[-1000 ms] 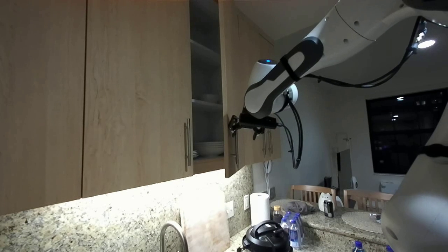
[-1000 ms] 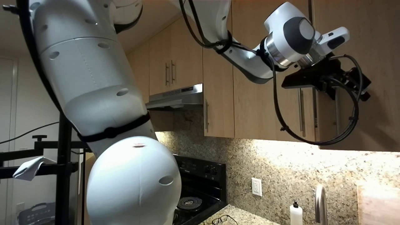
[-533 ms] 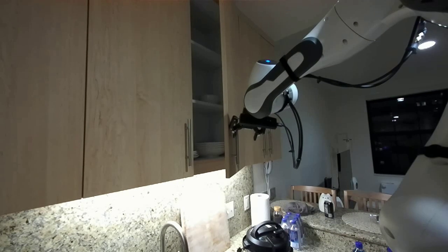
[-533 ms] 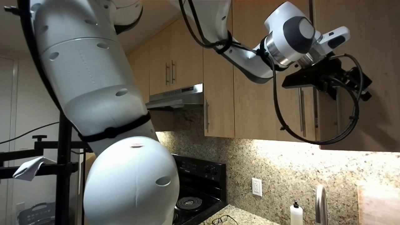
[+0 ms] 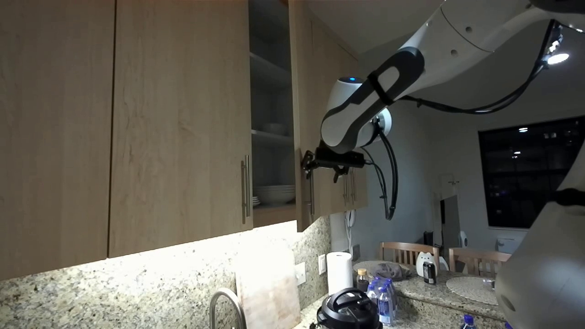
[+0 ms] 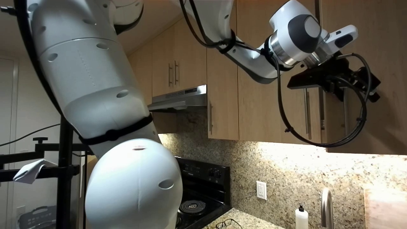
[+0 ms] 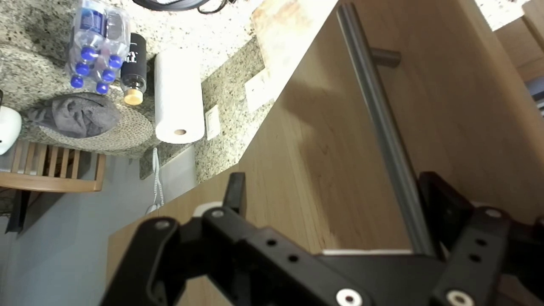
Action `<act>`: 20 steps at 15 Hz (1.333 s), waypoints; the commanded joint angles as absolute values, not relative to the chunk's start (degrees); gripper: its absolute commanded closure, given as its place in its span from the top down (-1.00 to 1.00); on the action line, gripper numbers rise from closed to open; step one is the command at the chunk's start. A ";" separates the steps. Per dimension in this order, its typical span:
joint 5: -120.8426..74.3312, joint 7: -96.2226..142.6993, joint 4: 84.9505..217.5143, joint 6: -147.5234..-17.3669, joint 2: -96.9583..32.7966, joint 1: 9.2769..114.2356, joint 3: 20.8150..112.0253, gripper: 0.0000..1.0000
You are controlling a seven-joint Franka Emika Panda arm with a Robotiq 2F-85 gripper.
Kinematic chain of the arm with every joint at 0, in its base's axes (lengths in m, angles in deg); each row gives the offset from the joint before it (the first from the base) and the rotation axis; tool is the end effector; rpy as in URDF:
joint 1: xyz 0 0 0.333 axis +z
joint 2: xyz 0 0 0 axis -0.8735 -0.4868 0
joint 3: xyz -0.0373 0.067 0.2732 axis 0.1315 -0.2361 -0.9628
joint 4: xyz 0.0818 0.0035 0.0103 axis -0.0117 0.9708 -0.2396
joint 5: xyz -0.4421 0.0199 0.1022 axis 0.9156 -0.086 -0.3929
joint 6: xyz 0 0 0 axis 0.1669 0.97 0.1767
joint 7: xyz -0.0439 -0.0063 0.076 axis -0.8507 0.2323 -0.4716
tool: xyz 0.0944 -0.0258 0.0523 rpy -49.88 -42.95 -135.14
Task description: Open the right cupboard.
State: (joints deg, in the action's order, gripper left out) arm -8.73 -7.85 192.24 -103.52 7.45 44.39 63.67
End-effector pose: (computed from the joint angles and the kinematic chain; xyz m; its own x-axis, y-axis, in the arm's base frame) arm 0.5288 -0.1586 0.5313 0.4884 -0.5120 0.7066 -0.5841 -0.7934 -0.1711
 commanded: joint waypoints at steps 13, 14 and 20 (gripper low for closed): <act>-24.63 16.38 195.28 -101.03 13.79 43.13 75.48 1.00; -25.37 17.77 195.18 -100.72 14.02 43.30 76.44 1.00; -29.50 26.27 193.89 -99.27 14.32 44.90 81.23 1.00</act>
State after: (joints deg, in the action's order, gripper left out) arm -29.19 23.45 196.77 -99.83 14.69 48.03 77.71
